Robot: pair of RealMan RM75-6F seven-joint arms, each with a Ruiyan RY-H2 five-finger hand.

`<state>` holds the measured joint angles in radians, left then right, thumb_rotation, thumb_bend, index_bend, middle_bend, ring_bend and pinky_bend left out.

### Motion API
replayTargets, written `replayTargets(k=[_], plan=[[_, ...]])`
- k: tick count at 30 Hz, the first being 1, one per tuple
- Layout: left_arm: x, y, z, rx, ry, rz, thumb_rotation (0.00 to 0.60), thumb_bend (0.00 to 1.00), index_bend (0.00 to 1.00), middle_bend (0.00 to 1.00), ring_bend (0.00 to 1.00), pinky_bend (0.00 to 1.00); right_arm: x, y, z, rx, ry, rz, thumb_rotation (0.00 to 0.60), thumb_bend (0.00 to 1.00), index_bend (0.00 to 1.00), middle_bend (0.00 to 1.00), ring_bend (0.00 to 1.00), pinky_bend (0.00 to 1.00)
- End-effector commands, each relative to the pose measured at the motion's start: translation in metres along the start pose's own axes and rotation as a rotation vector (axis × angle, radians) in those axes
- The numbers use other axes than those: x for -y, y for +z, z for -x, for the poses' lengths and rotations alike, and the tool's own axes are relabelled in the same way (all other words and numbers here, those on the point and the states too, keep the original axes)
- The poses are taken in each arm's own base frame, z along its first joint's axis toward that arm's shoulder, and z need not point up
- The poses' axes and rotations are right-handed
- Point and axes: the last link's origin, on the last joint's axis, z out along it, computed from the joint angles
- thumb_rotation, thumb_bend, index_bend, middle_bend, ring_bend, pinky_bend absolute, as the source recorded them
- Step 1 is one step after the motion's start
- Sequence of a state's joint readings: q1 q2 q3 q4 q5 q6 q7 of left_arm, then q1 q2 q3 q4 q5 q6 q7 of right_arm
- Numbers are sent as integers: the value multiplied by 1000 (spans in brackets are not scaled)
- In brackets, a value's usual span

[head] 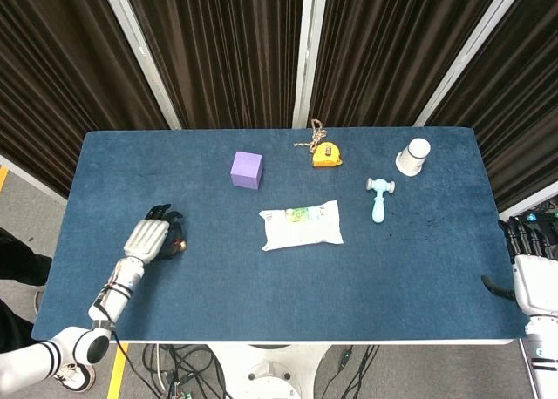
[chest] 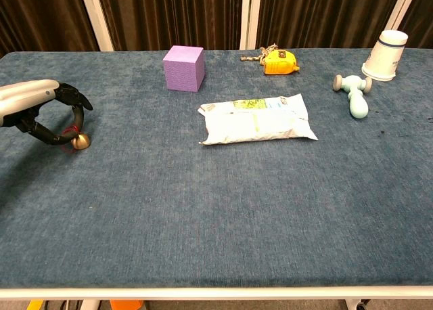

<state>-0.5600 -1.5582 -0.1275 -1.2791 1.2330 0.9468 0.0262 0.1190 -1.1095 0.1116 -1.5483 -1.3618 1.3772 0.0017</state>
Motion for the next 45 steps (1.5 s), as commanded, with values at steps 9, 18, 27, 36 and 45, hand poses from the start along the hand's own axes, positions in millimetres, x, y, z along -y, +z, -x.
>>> replayTargets(k=[9,18,27,36,45], plan=[[-2,-3,-6,-39,-25,4,600,431,618,230,0,0,0,0,-1,-3,0,1,600,95,0,0,0,0],[24,-13,-59,-358,367,-115,600,442,640,242,1,0,1,1,-1,-5,0,0,600,95,0,0,0,0],[6,-14,-41,-271,237,-84,600,466,658,231,14,0,3,1,-1,0,1,-3,600,97,0,0,0,0],[-15,-19,-39,-154,24,3,600,538,660,210,24,2,1,2,0,7,5,9,600,97,0,0,0,0],[-24,-21,-27,-97,-71,12,600,553,680,189,24,0,-2,3,1,10,4,14,600,97,0,0,0,0]])
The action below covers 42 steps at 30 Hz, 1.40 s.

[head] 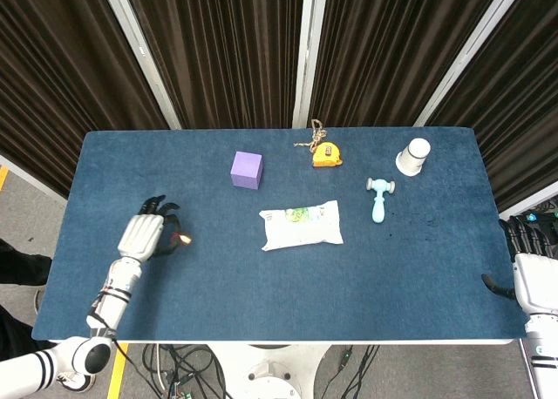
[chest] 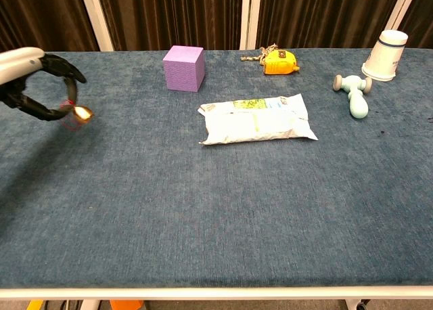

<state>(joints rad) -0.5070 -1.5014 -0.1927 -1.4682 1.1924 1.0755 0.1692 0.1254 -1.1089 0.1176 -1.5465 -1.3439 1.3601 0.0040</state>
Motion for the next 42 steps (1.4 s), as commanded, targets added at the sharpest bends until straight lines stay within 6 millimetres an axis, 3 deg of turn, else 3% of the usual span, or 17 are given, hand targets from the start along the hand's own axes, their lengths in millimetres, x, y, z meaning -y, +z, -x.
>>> replayTargets(k=[1,3,5,8,33,42], plan=[[-6,-4,-1,28,-20,41,600,556,680,189,24,0,0,0,1,4,0,2,600,97,0,0,0,0],[-2,-2,-2,-17,83,44,600,558,681,189,24,0,1,-1,1,6,1,-2,600,97,0,0,0,0],[-3,-1,2,-6,46,34,600,553,683,189,24,0,1,-1,2,8,-3,-4,600,97,0,0,0,0],[3,0,5,-37,131,24,600,552,683,189,24,0,0,0,1,5,-2,1,600,97,0,0,0,0],[15,10,42,-21,189,-21,600,545,678,189,24,0,-2,0,3,17,-2,8,600,106,0,0,0,0],[16,9,46,-10,187,-16,600,535,616,186,24,0,-1,0,3,17,-2,4,600,106,0,0,0,0]])
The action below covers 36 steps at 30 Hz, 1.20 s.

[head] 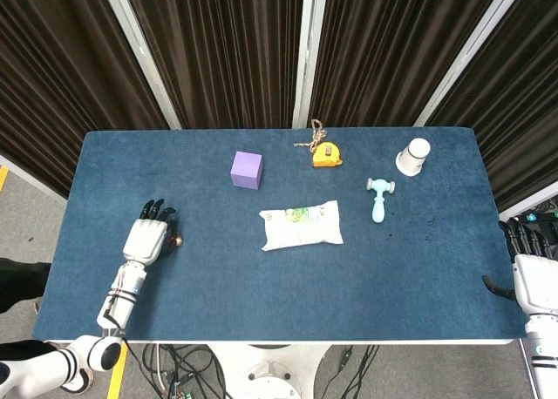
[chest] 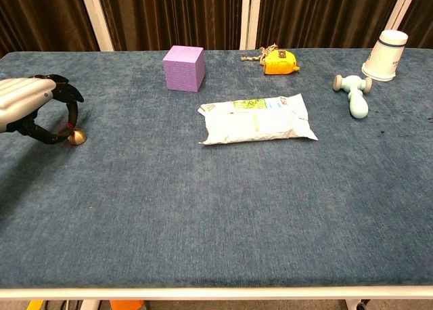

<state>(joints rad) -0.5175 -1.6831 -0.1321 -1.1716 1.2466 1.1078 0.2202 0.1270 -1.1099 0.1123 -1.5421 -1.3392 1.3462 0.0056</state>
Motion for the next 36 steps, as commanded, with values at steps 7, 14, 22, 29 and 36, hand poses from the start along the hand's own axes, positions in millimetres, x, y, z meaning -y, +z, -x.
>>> replayTargets(k=[7,14,22,29,36], plan=[[2,-3,-4,-4,-13,43,600,325,169,106,0,0,1,0,-1,-6,0,-3,600,106,0,0,0,0],[6,-11,-13,-28,-39,62,600,255,80,87,0,0,2,0,-2,-7,0,-8,600,106,0,0,0,0],[49,-83,-50,-162,-55,-10,600,239,80,83,0,0,-7,-19,2,1,-95,-19,600,99,0,0,0,0],[87,-132,-52,-196,17,-138,600,238,80,83,0,0,-21,-45,11,-5,-99,30,600,96,0,0,0,0],[112,-146,-40,-105,3,-217,600,261,80,59,0,0,-11,-37,17,-13,-89,-1,600,96,0,0,0,0]])
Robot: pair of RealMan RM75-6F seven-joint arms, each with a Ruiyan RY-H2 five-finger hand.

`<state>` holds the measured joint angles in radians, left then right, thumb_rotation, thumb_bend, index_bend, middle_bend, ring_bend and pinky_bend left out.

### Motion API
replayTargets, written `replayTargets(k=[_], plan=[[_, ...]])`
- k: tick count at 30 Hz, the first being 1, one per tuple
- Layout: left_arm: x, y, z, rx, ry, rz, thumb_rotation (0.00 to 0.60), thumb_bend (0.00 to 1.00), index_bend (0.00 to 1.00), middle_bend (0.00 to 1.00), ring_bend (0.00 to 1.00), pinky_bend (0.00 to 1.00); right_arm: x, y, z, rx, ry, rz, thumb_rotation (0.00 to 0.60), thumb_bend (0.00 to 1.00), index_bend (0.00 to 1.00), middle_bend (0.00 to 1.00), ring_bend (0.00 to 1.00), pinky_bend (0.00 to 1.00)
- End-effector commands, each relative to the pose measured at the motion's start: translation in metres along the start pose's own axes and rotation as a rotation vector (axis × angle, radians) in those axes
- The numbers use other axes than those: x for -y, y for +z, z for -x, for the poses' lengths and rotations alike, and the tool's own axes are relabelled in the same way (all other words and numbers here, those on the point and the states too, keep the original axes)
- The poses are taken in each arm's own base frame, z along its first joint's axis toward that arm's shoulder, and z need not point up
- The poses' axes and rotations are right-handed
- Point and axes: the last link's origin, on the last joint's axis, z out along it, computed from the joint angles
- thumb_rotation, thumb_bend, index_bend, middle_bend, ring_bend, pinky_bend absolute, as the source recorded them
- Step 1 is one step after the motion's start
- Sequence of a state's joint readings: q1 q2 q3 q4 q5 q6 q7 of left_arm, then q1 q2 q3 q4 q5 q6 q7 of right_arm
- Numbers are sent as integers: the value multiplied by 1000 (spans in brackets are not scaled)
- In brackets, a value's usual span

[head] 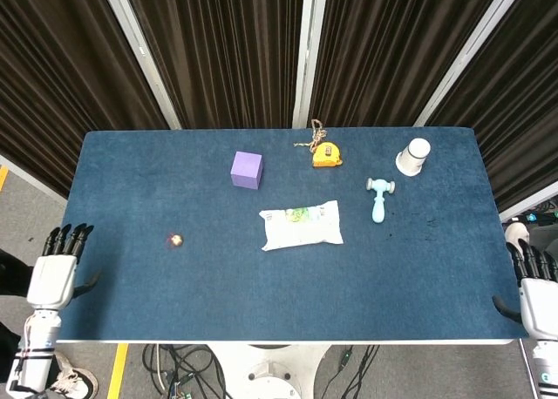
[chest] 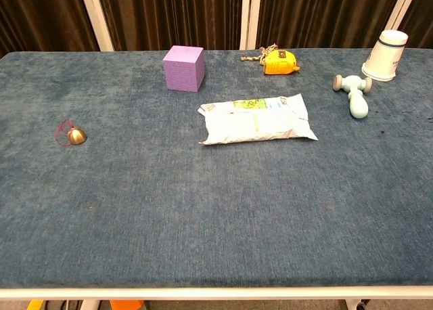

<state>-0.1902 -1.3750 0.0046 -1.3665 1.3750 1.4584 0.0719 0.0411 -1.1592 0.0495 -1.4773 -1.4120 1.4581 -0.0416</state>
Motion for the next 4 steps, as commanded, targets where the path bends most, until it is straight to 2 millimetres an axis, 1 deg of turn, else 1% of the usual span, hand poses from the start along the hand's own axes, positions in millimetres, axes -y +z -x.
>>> replayTargets(k=[1,4], plan=[[12,-5,2,26,13,-29,600,261,80,59,0,0,5,2,2,0,-3,-16,600,96,0,0,0,0],[13,-7,2,21,11,-33,600,263,80,59,0,0,6,2,3,3,-8,-19,600,96,0,0,0,0]])
